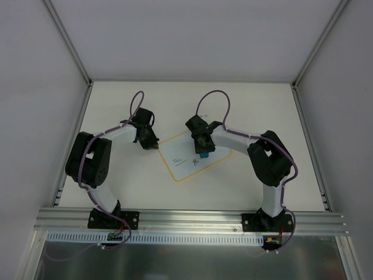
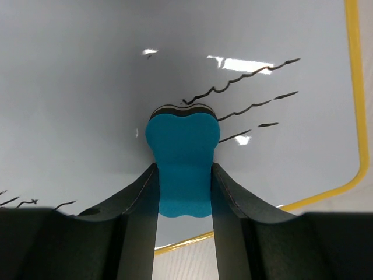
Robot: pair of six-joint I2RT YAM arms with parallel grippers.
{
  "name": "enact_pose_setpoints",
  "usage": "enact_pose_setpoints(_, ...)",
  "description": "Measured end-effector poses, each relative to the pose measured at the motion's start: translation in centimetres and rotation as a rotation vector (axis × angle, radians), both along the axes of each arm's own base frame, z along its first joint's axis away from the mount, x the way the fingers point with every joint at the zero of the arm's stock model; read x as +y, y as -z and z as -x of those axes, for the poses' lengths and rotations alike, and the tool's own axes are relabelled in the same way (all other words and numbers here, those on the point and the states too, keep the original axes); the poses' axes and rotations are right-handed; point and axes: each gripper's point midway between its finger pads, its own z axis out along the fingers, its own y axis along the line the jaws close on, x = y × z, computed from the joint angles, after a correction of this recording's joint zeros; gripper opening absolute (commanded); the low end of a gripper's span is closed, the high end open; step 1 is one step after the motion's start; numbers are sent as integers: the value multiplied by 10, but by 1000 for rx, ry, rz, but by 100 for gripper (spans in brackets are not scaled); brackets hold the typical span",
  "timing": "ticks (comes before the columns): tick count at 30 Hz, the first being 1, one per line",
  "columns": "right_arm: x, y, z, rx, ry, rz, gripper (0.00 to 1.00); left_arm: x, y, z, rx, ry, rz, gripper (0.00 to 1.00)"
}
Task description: Erase the whiteboard
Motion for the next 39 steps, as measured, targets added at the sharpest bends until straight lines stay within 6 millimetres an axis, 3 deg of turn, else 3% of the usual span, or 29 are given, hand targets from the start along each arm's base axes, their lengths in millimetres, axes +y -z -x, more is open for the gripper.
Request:
enact_pose_setpoints(4,22,0,4,9,-51,19,0,0,0,0,1,1,2,0)
enact_pose_setpoints(10,86,0,17,13,-167,-33,0,-2,0,0,1,3,9,0)
enact_pose_setpoints(13,109,0,24,17,-209,-56,0,-2,0,0,1,3,11,0)
enact_pose_setpoints(24,140,0,48,34,-289,-86,0,-2,0,0,1,1,14,0)
enact_pose_setpoints(28,139,0,52,23,-294,-97,0,-2,0,0,1,1,14,0)
enact_pose_setpoints(32,122,1,53,27,-271,-95,0,-4,0,1,4,3,21,0)
enact_pose_setpoints(35,96,1,48,35,-226,-80,0,-6,0,1,4,7,35,0)
enact_pose_setpoints(39,47,2,28,39,-116,-55,0,-8,0,2,5,11,47,0)
